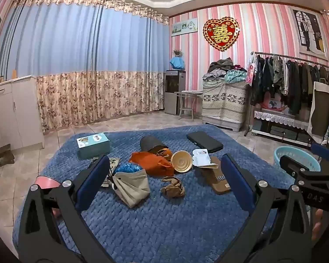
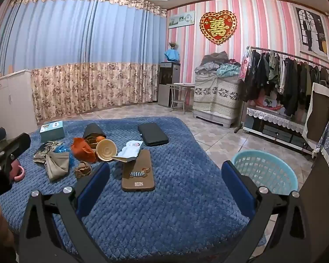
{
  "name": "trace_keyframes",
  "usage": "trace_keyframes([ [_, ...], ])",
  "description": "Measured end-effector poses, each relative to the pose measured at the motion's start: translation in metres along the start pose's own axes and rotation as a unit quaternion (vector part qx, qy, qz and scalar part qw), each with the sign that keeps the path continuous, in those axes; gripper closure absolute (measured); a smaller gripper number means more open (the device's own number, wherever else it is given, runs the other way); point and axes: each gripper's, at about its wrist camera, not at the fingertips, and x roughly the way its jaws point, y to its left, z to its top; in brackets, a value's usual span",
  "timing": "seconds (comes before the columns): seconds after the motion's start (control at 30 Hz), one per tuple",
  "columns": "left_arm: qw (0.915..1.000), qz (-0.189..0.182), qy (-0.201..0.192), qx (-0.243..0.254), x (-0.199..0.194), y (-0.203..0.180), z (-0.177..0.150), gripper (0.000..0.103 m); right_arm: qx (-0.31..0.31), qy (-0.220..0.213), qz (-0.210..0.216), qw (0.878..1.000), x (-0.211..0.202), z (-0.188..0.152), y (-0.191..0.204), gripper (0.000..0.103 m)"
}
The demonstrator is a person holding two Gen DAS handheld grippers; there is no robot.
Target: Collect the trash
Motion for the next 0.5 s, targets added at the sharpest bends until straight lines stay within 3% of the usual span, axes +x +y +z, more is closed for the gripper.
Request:
trace_keyframes([
  [0.5,1.0,-0.003,0.007,-0.005,0.0005,-0.0012,0.0009,0.005,0.008,-0.001,-0.01,1.0,-0.001,-0.0021,-0.0052,0.004],
])
